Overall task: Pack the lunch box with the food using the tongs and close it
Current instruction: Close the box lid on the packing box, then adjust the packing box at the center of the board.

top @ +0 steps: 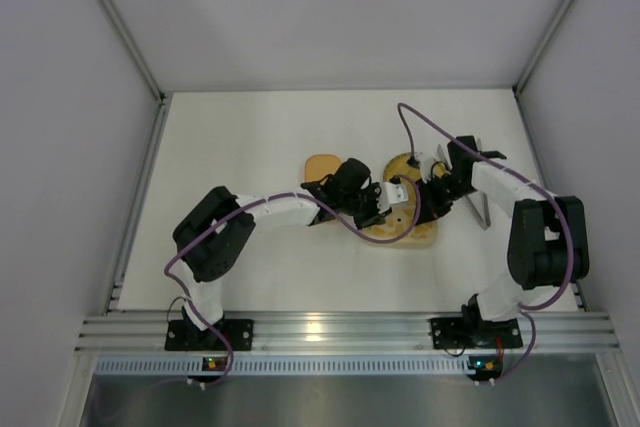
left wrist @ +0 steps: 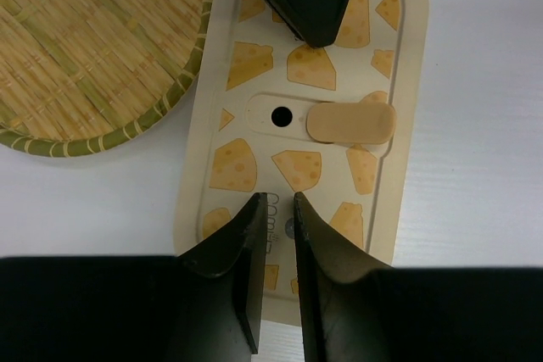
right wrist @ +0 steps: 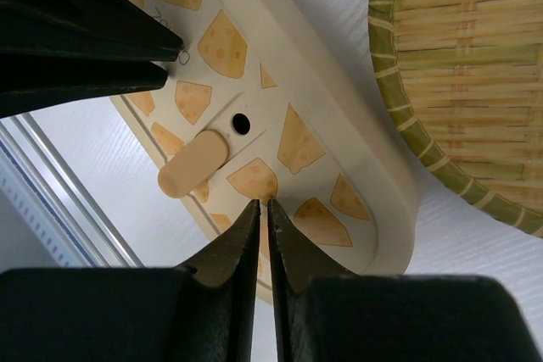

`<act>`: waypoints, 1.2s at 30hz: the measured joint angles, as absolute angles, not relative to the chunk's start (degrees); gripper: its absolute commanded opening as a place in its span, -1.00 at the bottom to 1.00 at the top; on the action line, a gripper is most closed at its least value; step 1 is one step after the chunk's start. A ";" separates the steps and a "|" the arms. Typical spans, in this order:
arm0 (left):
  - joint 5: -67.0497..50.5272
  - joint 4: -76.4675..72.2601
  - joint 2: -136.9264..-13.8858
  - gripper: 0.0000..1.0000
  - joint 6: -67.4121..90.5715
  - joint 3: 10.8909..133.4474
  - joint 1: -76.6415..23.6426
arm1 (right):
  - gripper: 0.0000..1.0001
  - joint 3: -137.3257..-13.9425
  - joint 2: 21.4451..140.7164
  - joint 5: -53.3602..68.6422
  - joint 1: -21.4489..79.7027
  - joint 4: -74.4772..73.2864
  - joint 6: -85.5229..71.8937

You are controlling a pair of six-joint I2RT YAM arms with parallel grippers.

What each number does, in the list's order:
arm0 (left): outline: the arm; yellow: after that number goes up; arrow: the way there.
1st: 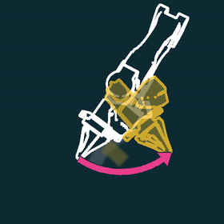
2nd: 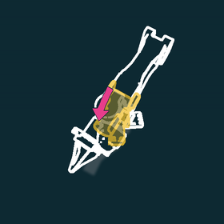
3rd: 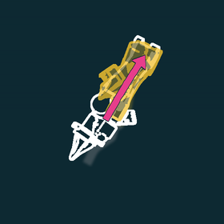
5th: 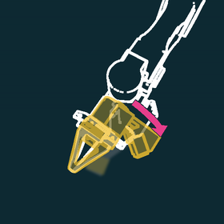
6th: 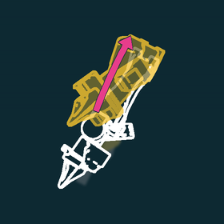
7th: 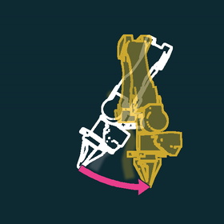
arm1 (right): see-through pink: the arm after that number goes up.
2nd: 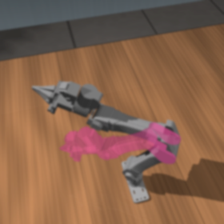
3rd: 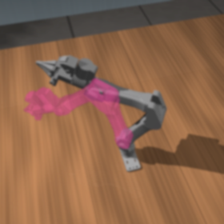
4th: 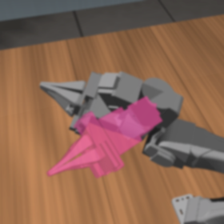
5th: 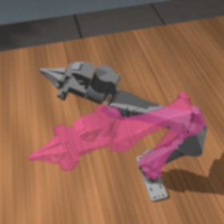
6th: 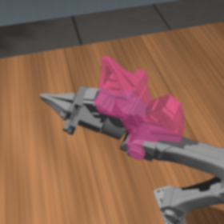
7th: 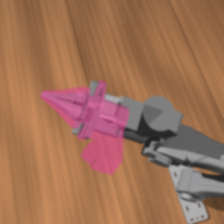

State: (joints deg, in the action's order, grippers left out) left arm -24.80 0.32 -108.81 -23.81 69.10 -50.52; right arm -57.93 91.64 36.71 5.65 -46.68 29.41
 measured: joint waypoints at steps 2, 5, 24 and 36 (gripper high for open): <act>-24.77 -0.43 -109.14 -0.52 -23.94 69.19 -50.52 | -0.83 -58.22 92.05 36.99 5.65 -46.89 29.36; -24.75 -0.91 -109.27 -0.47 -24.08 69.21 -50.52 | -0.82 -58.30 92.16 37.21 5.65 -46.94 29.36; -23.11 19.75 -100.33 0.63 -17.45 82.76 -49.39 | -0.11 -70.78 82.26 38.98 6.15 -50.65 28.18; -26.35 32.73 -98.89 0.96 -8.95 92.36 -23.73 | 0.00 -71.55 90.83 30.76 6.26 -50.11 26.72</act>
State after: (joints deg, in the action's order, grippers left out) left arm -26.35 32.73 -98.89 -8.95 92.36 -23.73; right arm -71.55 90.83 30.76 6.26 -50.11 26.72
